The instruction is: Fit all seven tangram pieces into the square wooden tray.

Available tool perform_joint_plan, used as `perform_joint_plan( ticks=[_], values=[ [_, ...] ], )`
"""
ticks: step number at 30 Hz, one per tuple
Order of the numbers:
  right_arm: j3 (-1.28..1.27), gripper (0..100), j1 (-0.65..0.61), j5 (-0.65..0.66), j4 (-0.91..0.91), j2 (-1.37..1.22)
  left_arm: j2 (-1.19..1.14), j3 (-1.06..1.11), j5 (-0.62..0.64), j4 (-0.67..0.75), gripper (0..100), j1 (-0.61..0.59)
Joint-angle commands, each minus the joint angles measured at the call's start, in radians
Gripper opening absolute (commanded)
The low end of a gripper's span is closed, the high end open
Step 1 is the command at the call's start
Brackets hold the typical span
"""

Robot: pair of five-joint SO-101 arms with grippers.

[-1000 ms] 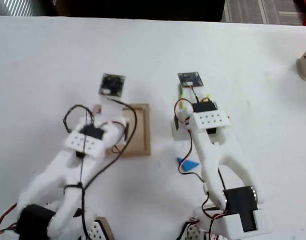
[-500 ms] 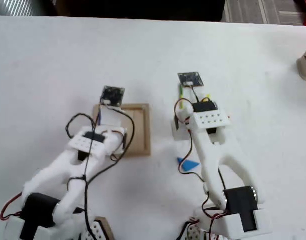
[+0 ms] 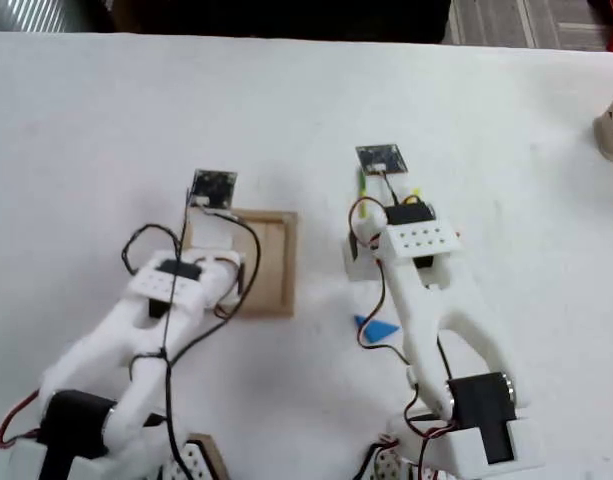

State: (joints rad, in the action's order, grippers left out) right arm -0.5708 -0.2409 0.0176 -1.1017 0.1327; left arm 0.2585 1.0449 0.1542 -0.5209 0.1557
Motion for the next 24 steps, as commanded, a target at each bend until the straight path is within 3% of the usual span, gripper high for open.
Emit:
perform_joint_plan(
  ticks=[1,8,13,18,24],
  values=[
    [0.003,2.1,0.007,0.017,0.018,0.031,0.153,-0.002,-0.002,-0.04,2,-0.015],
    [0.003,2.1,0.004,0.017,0.018,0.031,0.4,0.101,-0.002,-0.029,3,-0.035],
    [0.003,2.1,0.004,0.017,0.018,0.031,0.447,0.106,0.008,0.031,2,-0.166],
    [0.003,2.0,0.002,0.017,0.018,0.031,0.314,0.043,0.008,0.11,3,-0.202],
    [0.002,2.0,0.004,0.015,0.018,0.031,-0.027,-0.245,0.003,0.12,3,-0.216]
  ],
)
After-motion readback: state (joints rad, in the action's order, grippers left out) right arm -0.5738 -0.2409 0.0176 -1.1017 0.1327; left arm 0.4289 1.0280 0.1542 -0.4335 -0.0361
